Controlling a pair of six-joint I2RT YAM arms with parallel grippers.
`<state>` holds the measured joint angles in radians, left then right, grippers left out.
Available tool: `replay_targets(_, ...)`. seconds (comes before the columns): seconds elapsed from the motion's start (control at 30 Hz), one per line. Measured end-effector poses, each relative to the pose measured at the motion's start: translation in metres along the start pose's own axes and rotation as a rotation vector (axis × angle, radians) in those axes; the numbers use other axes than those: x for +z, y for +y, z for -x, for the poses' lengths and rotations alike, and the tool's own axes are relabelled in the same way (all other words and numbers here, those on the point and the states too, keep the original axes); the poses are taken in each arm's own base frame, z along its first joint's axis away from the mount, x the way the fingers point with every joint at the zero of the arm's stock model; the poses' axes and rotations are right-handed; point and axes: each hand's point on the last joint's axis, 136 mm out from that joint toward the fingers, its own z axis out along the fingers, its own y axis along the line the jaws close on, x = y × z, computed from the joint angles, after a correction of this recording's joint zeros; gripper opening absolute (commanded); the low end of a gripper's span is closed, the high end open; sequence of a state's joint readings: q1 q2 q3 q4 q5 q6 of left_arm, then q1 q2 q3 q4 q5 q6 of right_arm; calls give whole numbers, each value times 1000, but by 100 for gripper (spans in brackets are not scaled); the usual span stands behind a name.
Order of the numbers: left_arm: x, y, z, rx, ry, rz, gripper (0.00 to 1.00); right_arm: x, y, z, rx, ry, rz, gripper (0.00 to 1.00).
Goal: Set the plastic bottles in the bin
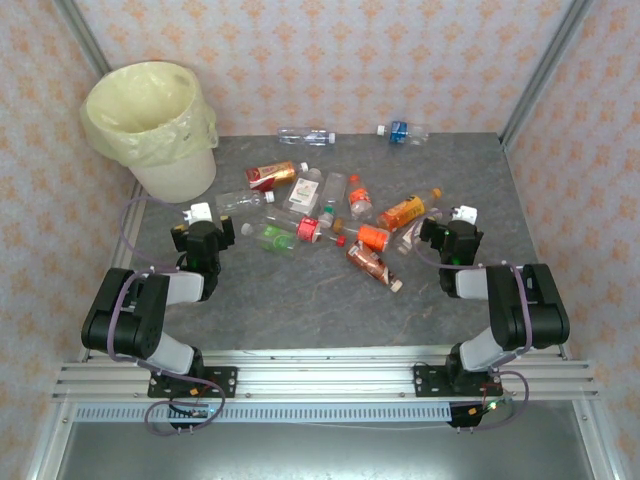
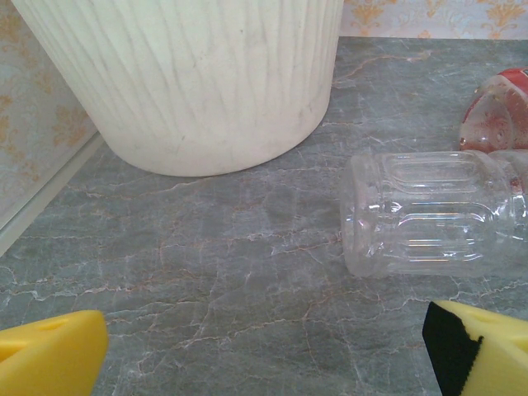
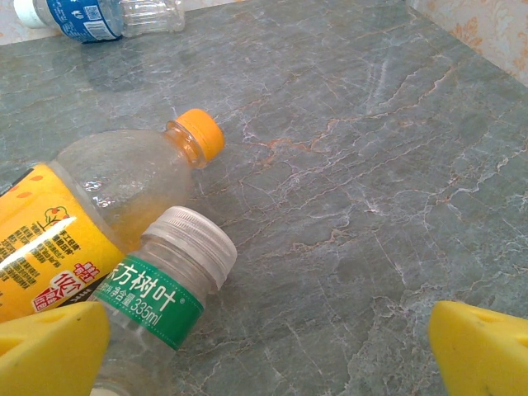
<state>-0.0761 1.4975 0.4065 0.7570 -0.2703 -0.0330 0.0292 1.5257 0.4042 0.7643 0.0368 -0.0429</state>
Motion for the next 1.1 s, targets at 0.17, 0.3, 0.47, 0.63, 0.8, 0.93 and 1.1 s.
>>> replay_targets(0.17, 0, 0, 0, 0, 0, 0, 100, 0, 0, 0, 0, 0, 0, 99)
replay_targets(0.3, 0, 0, 0, 0, 0, 0, 100, 0, 0, 0, 0, 0, 1, 99)
replay_targets(0.47, 0, 0, -2, 7, 13, 1, 100, 0, 0, 0, 0, 5, 0, 99)
replay_targets(0.63, 2, -7, 21, 31, 59, -15, 100, -8, 1, 19, 1, -5, 0, 99)
replay_targets(0.8, -12, -2, 48, -21, 25, -13, 100, -18, 2, 53, 32, -36, -12, 99)
replay_targets(0.93, -21, 7, 48, -84, 91, 27, 100, -27, 0, 83, 143, -14, -48, 99)
replay_targets(1.1, -38, 5, 66, -220, 123, 13, 100, -35, 13, 92, 277, 73, 4, 99)
